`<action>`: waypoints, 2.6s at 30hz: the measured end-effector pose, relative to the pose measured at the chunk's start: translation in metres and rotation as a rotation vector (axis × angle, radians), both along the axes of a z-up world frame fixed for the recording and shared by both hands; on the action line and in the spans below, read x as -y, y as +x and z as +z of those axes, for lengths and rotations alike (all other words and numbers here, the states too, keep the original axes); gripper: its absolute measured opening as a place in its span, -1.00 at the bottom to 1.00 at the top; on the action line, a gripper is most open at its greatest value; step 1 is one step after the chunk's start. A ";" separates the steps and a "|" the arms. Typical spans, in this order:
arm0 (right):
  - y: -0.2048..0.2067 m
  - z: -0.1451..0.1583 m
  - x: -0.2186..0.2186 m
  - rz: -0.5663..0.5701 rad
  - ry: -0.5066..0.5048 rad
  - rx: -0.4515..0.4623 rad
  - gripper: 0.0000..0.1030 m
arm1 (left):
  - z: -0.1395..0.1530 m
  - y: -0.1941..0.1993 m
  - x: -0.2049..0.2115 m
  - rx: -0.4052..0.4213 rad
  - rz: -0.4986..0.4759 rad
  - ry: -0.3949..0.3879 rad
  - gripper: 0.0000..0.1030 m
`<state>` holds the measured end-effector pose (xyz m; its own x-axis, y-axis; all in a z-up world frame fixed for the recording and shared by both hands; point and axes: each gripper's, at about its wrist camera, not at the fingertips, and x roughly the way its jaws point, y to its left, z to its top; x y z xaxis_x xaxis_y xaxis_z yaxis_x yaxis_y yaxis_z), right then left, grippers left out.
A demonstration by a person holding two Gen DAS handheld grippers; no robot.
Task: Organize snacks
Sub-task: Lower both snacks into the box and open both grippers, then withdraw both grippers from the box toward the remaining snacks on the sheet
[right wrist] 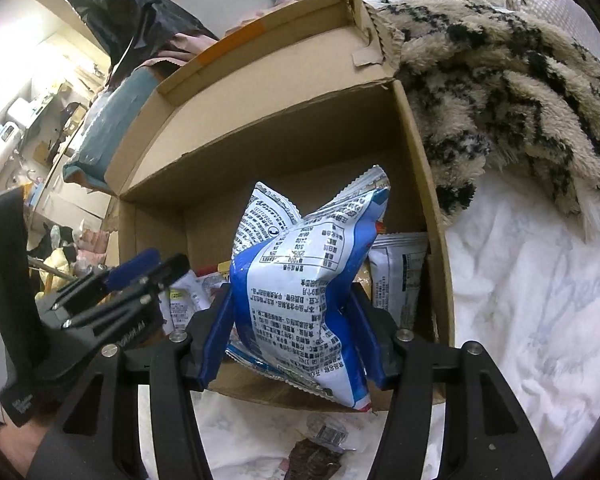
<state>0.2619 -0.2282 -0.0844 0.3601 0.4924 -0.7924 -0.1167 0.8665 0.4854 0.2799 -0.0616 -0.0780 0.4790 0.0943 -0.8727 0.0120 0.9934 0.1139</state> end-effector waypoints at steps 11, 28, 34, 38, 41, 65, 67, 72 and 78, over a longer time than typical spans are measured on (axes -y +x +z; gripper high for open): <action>-0.006 0.015 0.010 -0.051 -0.133 0.066 0.57 | 0.012 -0.009 -0.008 0.010 0.043 -0.017 0.76; -0.029 0.043 0.021 -0.117 -0.132 0.122 0.57 | 0.047 -0.057 -0.034 0.111 0.067 -0.007 0.76; -0.052 0.054 0.016 -0.105 -0.148 0.121 0.57 | 0.055 -0.084 -0.054 0.113 0.099 -0.041 0.76; -0.073 0.049 0.019 -0.113 -0.134 0.084 0.57 | 0.059 -0.107 -0.062 0.121 0.101 -0.051 0.76; -0.091 0.049 0.023 -0.121 -0.122 0.072 0.57 | 0.060 -0.120 -0.066 0.109 0.098 -0.069 0.76; -0.151 0.013 0.046 -0.135 -0.132 -0.059 0.57 | 0.009 -0.188 -0.068 0.018 0.104 -0.162 0.76; -0.150 0.008 0.049 -0.150 -0.123 -0.076 0.57 | 0.007 -0.187 -0.067 0.008 0.095 -0.177 0.76; -0.148 -0.002 0.054 -0.176 -0.097 -0.124 0.57 | 0.002 -0.186 -0.077 -0.010 0.140 -0.226 0.76; -0.143 -0.030 0.047 -0.175 -0.064 -0.234 0.57 | -0.010 -0.185 -0.082 -0.064 0.163 -0.226 0.76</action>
<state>0.1187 -0.2754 -0.1143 0.2390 0.3857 -0.8912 0.1460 0.8931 0.4256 0.0946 0.0199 -0.0877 0.4164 -0.0346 -0.9085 -0.1501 0.9829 -0.1062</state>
